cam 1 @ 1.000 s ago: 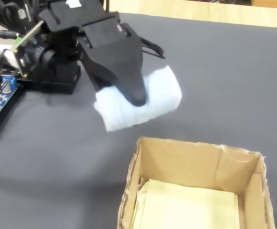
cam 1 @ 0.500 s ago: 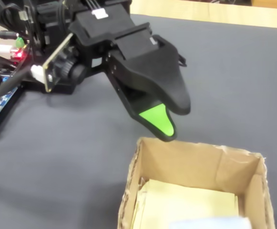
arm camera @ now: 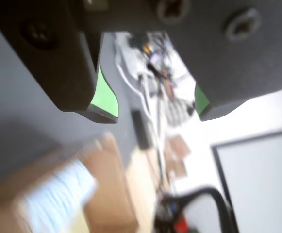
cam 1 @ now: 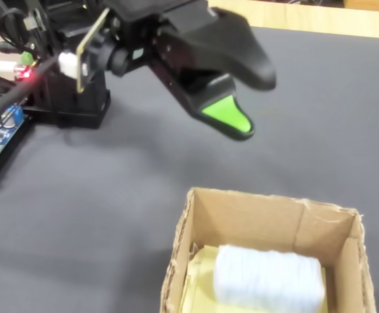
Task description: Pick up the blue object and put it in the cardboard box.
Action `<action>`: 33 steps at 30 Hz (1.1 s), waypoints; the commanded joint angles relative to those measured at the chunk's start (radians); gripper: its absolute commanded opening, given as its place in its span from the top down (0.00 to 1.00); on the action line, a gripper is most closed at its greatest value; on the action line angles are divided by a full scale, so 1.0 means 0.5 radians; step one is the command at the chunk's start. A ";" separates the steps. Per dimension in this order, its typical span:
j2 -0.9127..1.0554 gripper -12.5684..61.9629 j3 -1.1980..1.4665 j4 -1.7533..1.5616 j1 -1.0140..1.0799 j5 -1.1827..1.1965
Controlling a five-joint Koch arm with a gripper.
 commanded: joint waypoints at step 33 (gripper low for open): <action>0.466 0.38 1.246 -0.390 -1.264 0.282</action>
